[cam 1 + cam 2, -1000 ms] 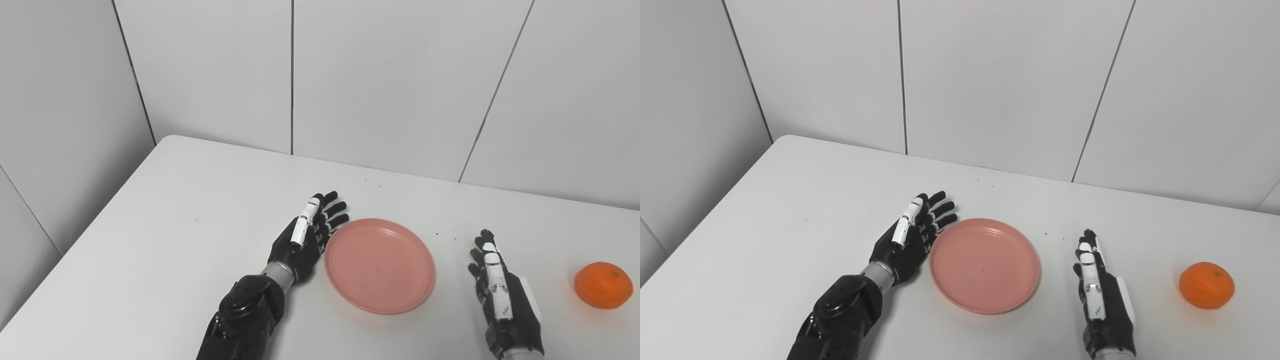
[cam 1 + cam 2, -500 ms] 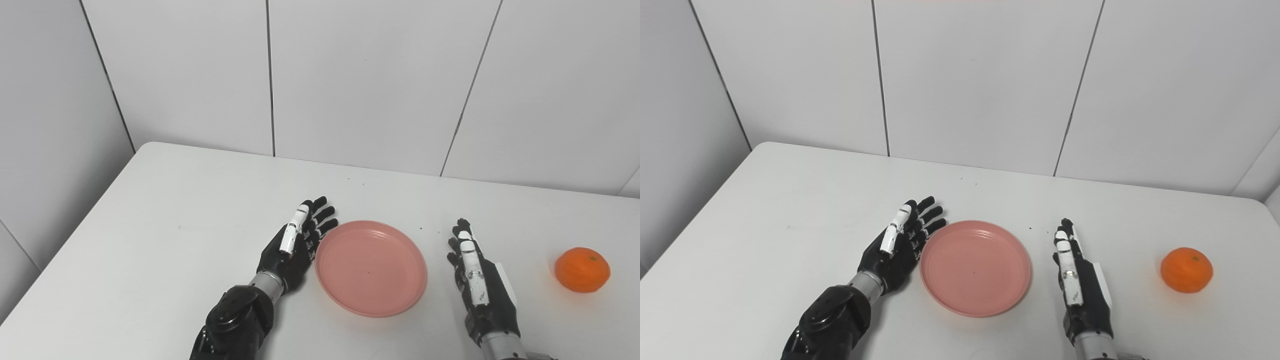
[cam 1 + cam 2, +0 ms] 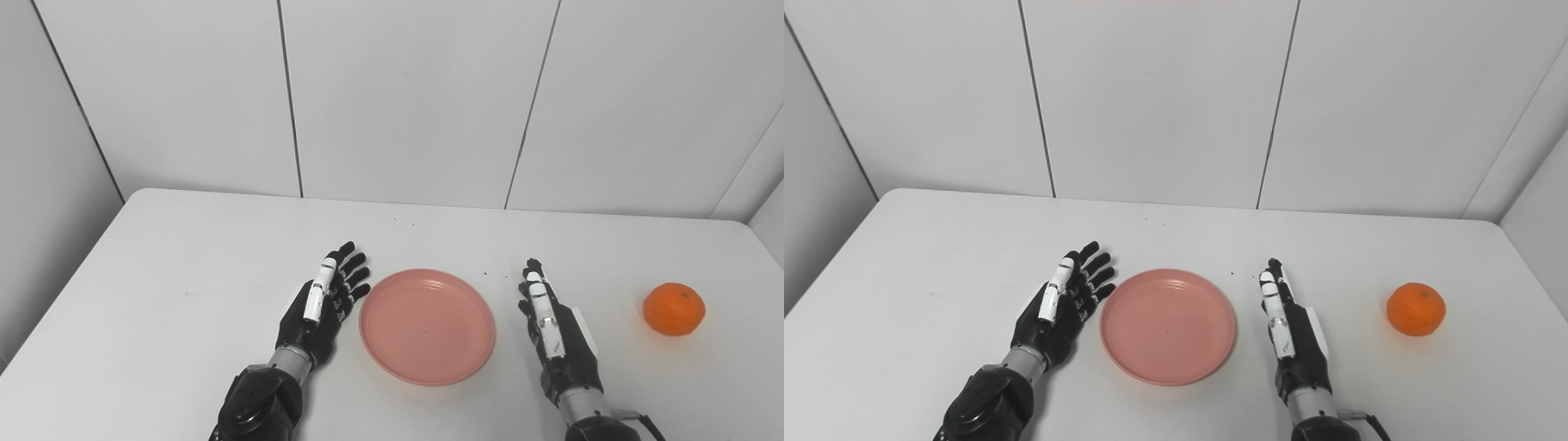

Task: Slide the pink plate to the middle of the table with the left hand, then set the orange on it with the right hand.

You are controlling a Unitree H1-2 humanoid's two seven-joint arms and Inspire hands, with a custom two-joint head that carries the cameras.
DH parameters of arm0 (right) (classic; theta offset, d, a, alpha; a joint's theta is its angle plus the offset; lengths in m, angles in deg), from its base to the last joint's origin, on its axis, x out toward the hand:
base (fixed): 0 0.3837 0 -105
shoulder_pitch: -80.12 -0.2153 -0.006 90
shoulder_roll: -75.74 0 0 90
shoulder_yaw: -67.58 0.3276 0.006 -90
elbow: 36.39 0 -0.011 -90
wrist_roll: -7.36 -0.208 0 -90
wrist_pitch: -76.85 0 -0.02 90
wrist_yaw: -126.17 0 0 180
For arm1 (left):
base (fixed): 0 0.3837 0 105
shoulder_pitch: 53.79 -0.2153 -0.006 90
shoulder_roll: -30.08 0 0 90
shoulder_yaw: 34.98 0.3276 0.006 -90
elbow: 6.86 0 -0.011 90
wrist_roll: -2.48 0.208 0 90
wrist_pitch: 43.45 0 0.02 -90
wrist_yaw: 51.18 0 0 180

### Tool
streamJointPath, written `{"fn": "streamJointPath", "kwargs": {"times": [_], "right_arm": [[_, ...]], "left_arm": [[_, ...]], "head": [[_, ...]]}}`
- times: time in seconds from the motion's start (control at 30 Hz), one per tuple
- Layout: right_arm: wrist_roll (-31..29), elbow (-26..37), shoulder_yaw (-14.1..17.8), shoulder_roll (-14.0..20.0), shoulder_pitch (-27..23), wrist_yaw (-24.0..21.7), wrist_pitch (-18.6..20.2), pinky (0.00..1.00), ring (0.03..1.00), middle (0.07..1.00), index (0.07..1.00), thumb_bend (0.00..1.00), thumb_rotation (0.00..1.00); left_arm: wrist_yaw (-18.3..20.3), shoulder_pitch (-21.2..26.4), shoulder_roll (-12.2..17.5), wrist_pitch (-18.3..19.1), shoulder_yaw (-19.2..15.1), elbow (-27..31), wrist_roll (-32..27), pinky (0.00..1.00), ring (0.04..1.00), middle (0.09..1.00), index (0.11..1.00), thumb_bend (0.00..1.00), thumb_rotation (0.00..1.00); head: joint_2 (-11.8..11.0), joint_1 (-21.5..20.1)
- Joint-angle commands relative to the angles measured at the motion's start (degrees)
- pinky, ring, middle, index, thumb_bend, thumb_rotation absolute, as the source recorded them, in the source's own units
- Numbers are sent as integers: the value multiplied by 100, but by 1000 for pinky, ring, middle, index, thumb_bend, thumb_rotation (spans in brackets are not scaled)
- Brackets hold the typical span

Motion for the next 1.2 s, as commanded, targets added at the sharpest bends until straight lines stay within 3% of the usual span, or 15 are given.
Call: {"fn": "streamJointPath", "kwargs": {"times": [0.0, 0.27, 0.43, 0.67, 0.83, 1.03, 1.17], "right_arm": [[68, 73, 3, -45, -205, 49, -189, 1000, 988, 1000, 990, 271, 1000], [299, 125, -50, -43, -242, 100, -284, 995, 974, 988, 981, 264, 1000], [754, 407, -131, 185, -326, 120, -102, 950, 939, 958, 952, 261, 1000], [1171, 761, -11, 446, -548, 146, 218, 908, 915, 928, 919, 410, 985], [1846, 1006, -86, 762, -638, 171, 222, 845, 878, 900, 901, 494, 889], [2691, 1215, 4, 1172, -744, 176, 348, 792, 848, 863, 859, 622, 827], [2999, 1309, 142, 1340, -797, 171, 353, 766, 837, 858, 842, 717, 727]], "left_arm": [[82, 51, 42, -367, 34, 64, 89, 945, 945, 954, 947, 378, 1000], [59, 1, 109, -556, -7, 44, 204, 929, 930, 940, 940, 383, 1000], [147, -4, 152, -783, -54, -110, 168, 936, 934, 940, 937, 385, 1000], [201, -3, 185, -935, -159, -268, 150, 935, 929, 937, 933, 380, 1000], [318, 34, 228, -1097, -222, -459, 75, 936, 934, 941, 935, 386, 1000], [469, 63, 281, -1236, -332, -652, -93, 946, 939, 941, 935, 388, 1000], [546, 102, 303, -1245, -387, -764, -189, 952, 943, 945, 937, 390, 1000]], "head": [[-4, -73], [-63, -626], [-128, -906], [-270, -1381], [-323, -1523], [-398, -1787], [-443, -1923]]}}
